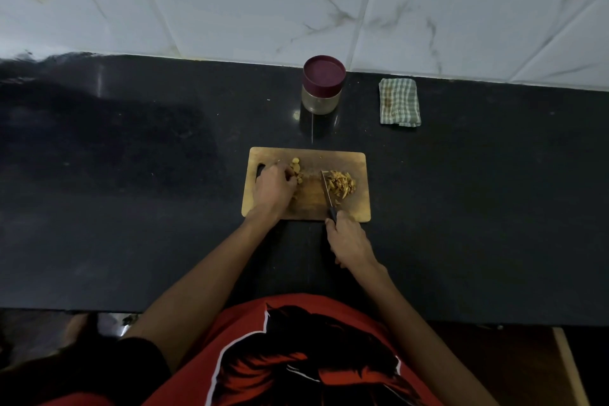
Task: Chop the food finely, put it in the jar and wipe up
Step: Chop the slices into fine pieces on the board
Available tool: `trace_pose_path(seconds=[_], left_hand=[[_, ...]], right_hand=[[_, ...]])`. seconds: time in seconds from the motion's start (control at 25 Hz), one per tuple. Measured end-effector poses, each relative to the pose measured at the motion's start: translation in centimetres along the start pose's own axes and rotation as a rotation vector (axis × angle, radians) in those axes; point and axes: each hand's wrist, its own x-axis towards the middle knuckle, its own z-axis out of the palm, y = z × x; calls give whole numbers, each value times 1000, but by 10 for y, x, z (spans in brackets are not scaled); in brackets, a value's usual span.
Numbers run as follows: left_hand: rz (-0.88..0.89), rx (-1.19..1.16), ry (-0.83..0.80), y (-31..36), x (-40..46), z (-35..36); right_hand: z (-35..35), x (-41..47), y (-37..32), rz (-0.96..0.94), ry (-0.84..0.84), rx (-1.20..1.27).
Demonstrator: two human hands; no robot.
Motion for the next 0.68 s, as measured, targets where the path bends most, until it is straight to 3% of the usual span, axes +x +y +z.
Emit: trace_pose_path(seconds=[0.4,0.68], left_hand=[[25,-174,13,1,-3,-6],[22,-155,-36,1,-7,4]], right_hand=[[1,0,1,-9,9,19],[-1,-1,2,-9,-8,13]])
